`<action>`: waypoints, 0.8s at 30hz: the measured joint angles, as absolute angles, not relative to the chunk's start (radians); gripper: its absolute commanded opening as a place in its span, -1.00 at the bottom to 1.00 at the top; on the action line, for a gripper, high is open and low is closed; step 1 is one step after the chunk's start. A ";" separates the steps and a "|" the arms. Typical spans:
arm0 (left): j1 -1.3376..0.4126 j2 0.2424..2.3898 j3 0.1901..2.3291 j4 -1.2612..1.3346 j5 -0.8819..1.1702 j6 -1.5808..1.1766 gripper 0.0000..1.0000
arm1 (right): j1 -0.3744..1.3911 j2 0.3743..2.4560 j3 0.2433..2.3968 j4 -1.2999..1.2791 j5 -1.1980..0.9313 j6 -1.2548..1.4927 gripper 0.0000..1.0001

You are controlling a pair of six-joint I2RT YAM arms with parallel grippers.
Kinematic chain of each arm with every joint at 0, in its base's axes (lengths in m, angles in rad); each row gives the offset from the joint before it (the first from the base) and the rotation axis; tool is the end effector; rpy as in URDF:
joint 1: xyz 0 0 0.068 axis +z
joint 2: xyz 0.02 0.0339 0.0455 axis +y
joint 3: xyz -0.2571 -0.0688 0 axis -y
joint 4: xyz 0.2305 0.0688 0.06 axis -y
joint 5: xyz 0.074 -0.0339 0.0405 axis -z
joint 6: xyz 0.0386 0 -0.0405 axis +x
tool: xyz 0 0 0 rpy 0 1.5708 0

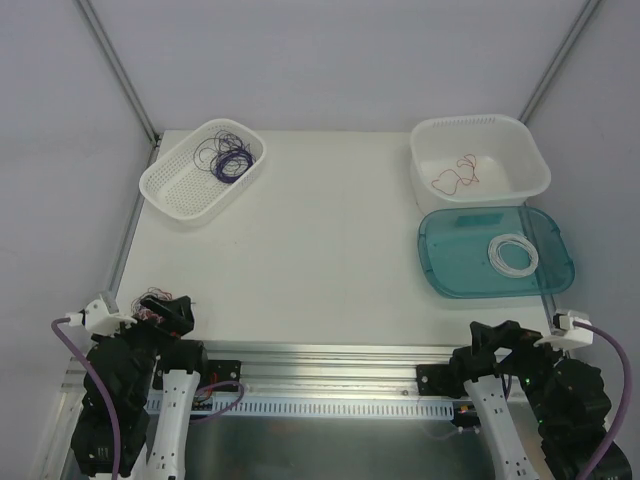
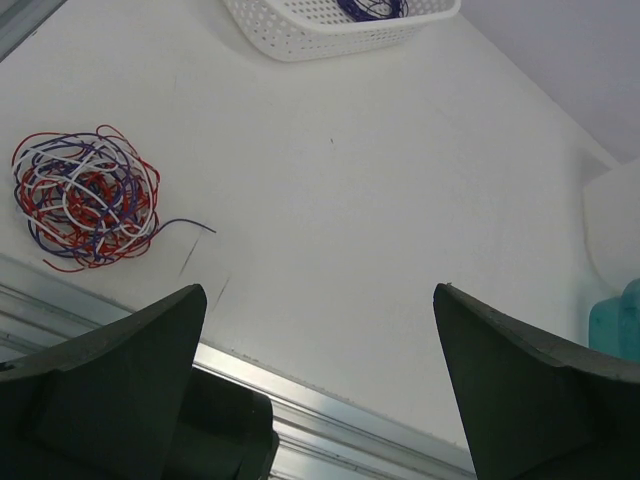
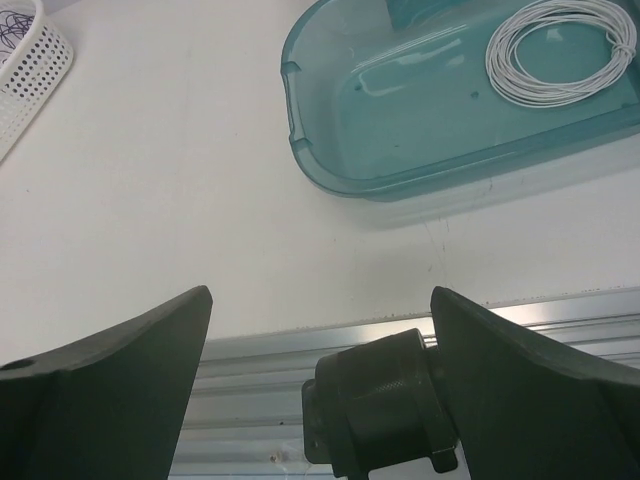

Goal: Untangle the cables

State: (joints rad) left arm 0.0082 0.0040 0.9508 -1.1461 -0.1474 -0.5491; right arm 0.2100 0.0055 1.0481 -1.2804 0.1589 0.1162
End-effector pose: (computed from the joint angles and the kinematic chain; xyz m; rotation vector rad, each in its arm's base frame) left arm -0.0412 0.0053 0.3144 -0.5903 1.6742 -0.2613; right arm -0.0611 -0.0193 0.3178 0.0283 1.8062 0.0886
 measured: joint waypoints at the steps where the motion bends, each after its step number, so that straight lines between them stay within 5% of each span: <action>1: 0.008 0.004 0.951 -1.149 -0.152 -0.555 0.98 | 0.210 0.006 1.048 -1.284 0.155 0.116 0.93; 16: 0.008 0.019 0.924 -1.166 -0.182 -0.724 0.98 | 0.210 0.006 1.048 -1.275 0.046 0.107 0.93; 24: 0.008 0.314 0.882 -1.149 -0.155 -0.860 0.98 | 0.210 0.021 1.020 -1.254 -0.064 0.085 0.93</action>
